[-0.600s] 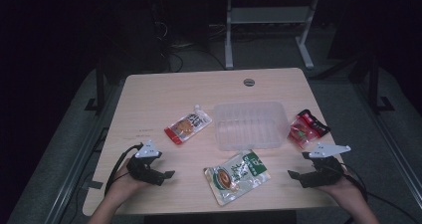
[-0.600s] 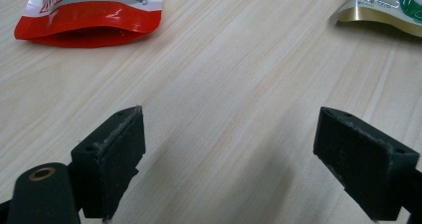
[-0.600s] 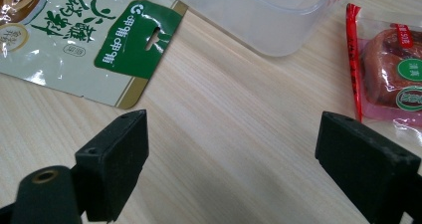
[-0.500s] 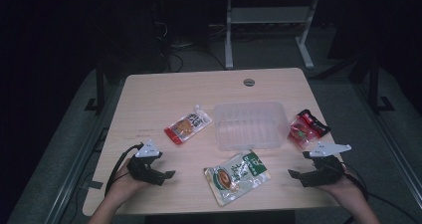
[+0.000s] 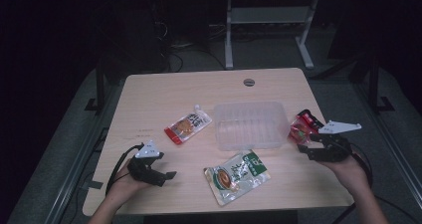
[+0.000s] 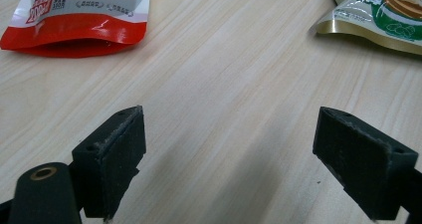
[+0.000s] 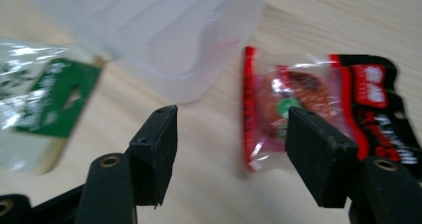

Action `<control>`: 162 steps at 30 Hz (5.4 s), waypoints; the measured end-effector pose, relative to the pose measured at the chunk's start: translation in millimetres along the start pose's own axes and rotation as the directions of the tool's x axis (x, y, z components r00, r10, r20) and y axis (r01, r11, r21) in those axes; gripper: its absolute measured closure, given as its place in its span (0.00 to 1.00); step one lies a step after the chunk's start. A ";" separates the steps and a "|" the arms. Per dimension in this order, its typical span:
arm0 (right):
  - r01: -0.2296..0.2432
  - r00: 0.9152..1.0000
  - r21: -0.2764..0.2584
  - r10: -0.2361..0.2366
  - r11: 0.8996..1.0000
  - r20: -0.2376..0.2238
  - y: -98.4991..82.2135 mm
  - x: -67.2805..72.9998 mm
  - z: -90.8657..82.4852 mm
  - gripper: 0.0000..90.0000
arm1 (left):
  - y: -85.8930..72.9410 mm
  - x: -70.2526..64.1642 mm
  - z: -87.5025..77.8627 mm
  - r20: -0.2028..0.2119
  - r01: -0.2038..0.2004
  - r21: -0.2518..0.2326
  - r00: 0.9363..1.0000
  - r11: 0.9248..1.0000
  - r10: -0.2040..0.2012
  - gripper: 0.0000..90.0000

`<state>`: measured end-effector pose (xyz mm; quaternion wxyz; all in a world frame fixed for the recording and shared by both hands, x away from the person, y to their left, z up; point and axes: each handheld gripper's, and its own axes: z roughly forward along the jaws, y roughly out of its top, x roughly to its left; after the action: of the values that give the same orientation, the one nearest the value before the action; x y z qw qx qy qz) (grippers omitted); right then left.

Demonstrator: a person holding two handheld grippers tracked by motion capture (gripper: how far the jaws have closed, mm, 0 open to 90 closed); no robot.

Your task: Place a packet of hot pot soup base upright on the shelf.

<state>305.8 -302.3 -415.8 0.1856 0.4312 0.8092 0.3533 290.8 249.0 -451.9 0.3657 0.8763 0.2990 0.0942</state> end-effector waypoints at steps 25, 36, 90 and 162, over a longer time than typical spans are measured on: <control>-0.034 0.999 0.141 0.031 0.989 0.023 26.2 -52.7 71.5 0.37 | 0.5 -0.2 1.9 0.044 0.039 -0.001 0.998 0.999 -0.039 0.14; 0.019 0.998 0.169 -0.029 0.986 0.058 22.8 -45.7 78.1 0.34 | -0.1 1.7 2.5 0.049 0.024 0.011 0.998 1.000 -0.025 0.14; 0.106 0.993 0.203 -0.093 0.973 -0.071 -18.3 36.2 18.0 0.49 | -0.3 -0.7 3.0 0.069 0.028 0.027 0.997 0.999 -0.029 0.15; 0.122 0.981 0.135 -0.098 0.983 -0.170 -9.8 31.6 12.7 0.83 | 65.8 -65.9 26.7 0.254 -0.108 -0.046 0.960 0.993 0.116 0.44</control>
<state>290.3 -274.6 -431.4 0.1065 0.3678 0.8678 0.3168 278.1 157.8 -421.5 0.4092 0.8908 0.1976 0.0054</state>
